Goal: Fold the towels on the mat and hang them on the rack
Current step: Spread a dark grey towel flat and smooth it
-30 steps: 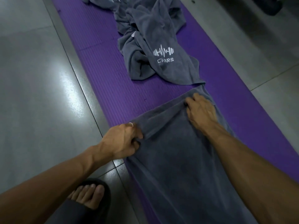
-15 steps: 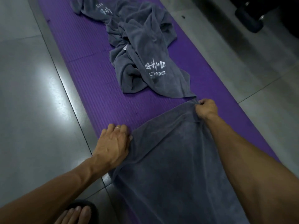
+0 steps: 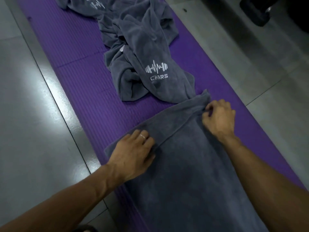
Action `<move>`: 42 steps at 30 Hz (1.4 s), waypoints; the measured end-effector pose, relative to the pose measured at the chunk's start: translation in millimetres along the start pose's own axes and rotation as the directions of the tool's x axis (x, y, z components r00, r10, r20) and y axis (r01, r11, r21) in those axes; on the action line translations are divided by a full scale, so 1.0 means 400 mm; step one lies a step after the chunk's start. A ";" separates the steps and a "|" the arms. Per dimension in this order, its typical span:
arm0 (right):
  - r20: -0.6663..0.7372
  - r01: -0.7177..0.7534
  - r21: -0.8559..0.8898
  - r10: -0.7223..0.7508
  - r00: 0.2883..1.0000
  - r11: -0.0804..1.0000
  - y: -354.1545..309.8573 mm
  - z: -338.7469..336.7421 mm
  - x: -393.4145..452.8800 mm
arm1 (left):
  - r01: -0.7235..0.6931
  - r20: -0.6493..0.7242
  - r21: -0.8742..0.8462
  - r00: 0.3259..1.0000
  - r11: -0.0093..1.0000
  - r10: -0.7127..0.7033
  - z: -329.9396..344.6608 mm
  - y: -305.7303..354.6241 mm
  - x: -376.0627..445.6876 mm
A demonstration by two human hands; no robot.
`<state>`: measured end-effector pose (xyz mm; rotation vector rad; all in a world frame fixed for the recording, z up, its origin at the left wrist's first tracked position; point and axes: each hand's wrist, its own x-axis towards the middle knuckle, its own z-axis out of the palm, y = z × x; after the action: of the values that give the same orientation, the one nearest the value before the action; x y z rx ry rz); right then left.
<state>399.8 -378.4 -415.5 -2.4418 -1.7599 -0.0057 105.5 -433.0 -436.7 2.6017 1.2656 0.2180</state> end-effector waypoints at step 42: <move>0.247 -0.420 0.124 0.382 0.891 0.899 0.029 0.054 0.196 | -0.378 0.091 -0.013 0.922 0.926 0.377 0.080 0.000 0.243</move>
<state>434.2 -305.6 -431.8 -2.7032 -1.2169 0.4531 172.8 -361.3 -464.7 2.8033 0.7235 0.1588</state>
